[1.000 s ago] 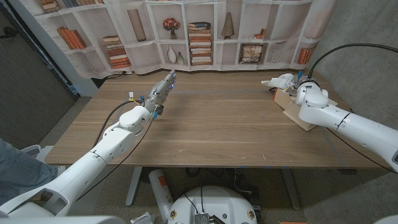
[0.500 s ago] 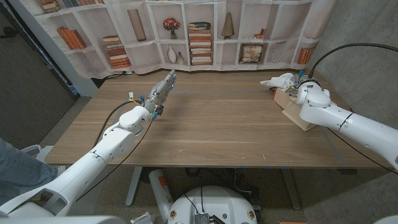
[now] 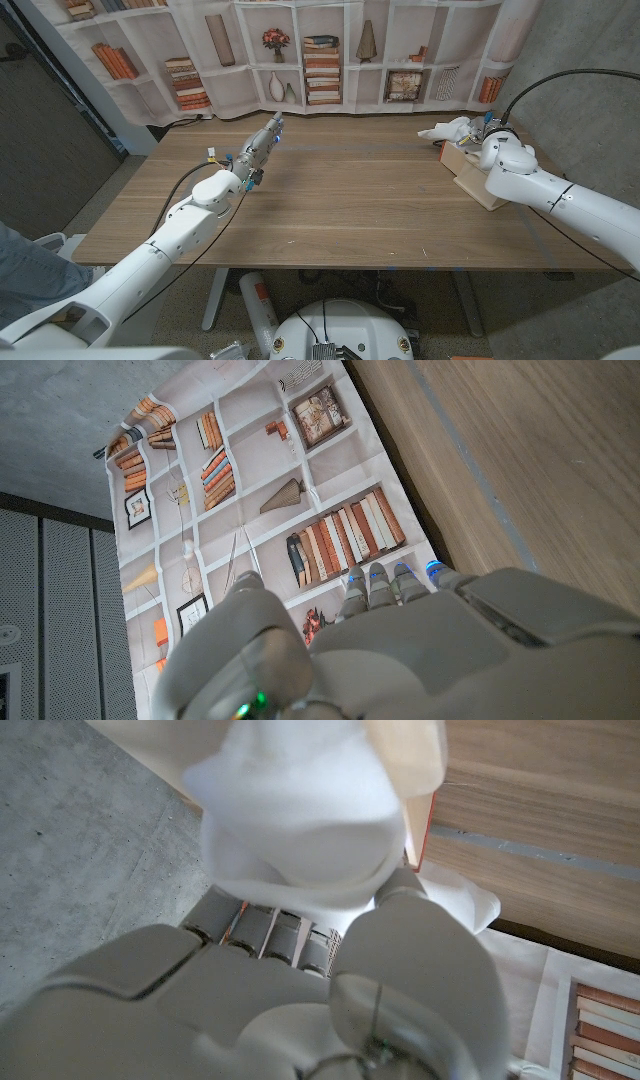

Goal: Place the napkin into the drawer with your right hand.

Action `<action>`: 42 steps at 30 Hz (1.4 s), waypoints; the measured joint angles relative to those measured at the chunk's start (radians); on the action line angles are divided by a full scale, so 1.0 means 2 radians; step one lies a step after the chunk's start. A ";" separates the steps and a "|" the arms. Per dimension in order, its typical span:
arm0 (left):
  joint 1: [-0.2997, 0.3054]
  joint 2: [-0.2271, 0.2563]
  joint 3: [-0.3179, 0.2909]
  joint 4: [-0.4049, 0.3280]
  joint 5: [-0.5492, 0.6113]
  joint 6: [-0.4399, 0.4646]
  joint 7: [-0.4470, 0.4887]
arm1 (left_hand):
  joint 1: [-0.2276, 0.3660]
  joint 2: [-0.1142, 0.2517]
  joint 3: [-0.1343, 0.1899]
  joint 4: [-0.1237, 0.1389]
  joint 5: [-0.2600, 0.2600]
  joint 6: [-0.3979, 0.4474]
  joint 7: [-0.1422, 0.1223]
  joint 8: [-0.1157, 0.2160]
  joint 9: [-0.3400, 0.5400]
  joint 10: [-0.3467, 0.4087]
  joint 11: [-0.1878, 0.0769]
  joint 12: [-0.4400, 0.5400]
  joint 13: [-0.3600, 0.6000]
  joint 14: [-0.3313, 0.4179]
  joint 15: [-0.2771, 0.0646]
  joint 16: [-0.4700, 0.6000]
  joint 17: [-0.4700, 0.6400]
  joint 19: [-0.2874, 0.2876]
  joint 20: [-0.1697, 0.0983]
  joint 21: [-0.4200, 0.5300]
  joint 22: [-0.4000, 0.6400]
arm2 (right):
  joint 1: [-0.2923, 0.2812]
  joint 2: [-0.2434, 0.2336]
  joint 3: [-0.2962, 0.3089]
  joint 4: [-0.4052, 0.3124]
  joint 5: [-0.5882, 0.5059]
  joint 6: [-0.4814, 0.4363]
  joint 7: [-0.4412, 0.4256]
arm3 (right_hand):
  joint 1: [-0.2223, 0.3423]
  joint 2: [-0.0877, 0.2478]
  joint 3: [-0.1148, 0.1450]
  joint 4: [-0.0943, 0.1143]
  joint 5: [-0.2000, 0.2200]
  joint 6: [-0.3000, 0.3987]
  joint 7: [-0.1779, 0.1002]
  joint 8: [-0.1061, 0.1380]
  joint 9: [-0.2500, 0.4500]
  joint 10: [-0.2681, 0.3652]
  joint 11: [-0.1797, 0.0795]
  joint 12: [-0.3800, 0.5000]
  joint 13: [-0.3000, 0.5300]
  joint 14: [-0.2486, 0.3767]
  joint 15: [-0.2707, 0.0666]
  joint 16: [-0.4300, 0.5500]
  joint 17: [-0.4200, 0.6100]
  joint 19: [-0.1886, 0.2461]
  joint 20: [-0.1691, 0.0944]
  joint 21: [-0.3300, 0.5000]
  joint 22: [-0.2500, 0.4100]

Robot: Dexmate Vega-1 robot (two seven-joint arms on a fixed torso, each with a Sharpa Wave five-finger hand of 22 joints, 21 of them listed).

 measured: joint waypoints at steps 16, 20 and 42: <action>-0.009 -0.003 0.004 0.007 0.001 0.004 -0.004 | 0.002 0.002 0.000 0.000 0.000 0.000 0.000 0.000 0.000 0.000 0.000 0.000 0.000 0.000 0.000 0.000 0.000 0.000 0.000 0.000 0.000 | -0.012 -0.007 0.014 -0.013 0.014 0.000 -0.017 | -0.011 -0.011 -0.008 0.000 0.009 -0.047 -0.009 -0.002 -0.003 -0.020 -0.002 0.000 -0.002 -0.008 0.010 0.000 -0.002 -0.010 0.015 -0.009 0.000; -0.011 -0.004 0.005 0.010 0.001 0.005 -0.006 | 0.002 0.002 0.000 0.000 0.000 0.000 0.000 0.000 0.000 0.000 0.000 0.000 0.000 0.000 0.000 0.000 0.000 0.000 0.000 0.000 0.000 | -0.014 -0.009 0.017 -0.018 0.016 -0.001 -0.019 | -0.011 -0.011 -0.008 0.000 0.011 -0.047 -0.009 -0.001 -0.003 -0.022 -0.001 0.000 -0.002 -0.011 0.012 0.000 -0.002 -0.012 0.017 -0.009 0.000; -0.015 -0.008 0.007 0.019 0.001 0.004 -0.011 | 0.004 0.004 0.000 0.000 0.000 0.000 0.000 0.000 0.000 0.000 0.000 0.000 0.000 0.000 0.000 0.000 0.000 0.000 0.000 0.000 0.000 | -0.035 -0.019 0.045 -0.054 0.037 0.009 -0.046 | -0.019 -0.007 -0.012 0.004 0.013 -0.017 -0.013 0.015 -0.005 -0.011 -0.003 0.012 -0.002 -0.008 0.020 0.002 -0.002 -0.015 0.020 -0.016 0.000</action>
